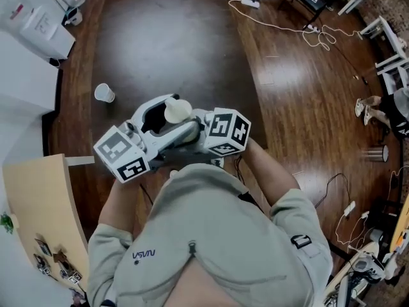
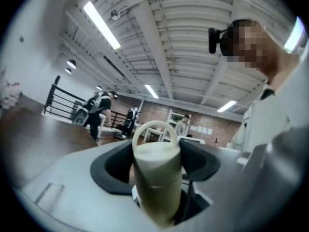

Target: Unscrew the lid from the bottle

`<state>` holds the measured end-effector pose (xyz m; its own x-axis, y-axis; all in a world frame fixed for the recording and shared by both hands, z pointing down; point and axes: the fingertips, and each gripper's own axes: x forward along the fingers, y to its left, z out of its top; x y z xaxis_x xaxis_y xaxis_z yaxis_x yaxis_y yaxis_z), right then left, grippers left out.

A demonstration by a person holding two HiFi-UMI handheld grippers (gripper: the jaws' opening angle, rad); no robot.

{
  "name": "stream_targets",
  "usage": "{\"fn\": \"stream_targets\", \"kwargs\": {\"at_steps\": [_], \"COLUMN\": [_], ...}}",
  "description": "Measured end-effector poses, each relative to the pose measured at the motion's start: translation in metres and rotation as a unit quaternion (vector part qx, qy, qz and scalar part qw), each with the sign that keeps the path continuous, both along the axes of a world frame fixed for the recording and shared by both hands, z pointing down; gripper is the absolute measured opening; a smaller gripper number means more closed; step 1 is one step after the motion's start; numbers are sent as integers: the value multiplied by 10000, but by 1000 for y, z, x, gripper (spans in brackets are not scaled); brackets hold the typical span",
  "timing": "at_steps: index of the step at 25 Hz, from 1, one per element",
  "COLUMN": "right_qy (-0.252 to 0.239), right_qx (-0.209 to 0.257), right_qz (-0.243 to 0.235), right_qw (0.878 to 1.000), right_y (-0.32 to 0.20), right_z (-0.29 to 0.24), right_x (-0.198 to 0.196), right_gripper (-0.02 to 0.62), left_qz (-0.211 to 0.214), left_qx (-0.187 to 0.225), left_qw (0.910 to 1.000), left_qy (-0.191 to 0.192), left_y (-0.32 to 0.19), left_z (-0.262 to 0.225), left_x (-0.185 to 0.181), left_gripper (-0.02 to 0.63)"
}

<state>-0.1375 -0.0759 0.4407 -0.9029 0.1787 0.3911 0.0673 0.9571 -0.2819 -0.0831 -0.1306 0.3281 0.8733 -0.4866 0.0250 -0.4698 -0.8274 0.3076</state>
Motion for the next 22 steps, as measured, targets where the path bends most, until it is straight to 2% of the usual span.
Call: {"fn": "stream_targets", "kwargs": {"at_steps": [2,5,7,10,13,16,18,20,22], "right_qy": [171,385,432,464,501,423,218,-66,-335], "right_qx": [472,975,1123,1186,1149,1006,692,216,-314], "right_qz": [922,2071,2480,2665,2584,2248,1702,897,-25], "right_qw": [9945,9727,9613,9554,9579,9683,9827,9957,9989], "right_y": [-25,-53,-61,-62,-59,-50,-34,-10,18], "right_z": [7,13,15,19,21,24,18,7,-5], "right_x": [-6,-9,-9,-8,-5,-5,-8,-8,-5], "right_gripper": [298,298,298,298,298,298,298,298,298], "left_qz": [-628,-1349,-1632,-1708,-1543,-1240,-827,-117,697], "left_qx": [203,484,628,677,654,628,581,410,178], "left_qw": [9973,9875,9816,9797,9830,9887,9945,9990,9962], "left_qy": [-306,-652,-771,-804,-754,-556,-267,118,495], "left_y": [-8,-16,-18,-17,-15,-11,-4,6,17], "left_z": [3,8,11,15,16,14,8,1,-5], "left_x": [-4,-9,-11,-10,-8,-5,-5,-5,-7], "left_gripper": [307,307,307,307,307,308,307,307,307]}}
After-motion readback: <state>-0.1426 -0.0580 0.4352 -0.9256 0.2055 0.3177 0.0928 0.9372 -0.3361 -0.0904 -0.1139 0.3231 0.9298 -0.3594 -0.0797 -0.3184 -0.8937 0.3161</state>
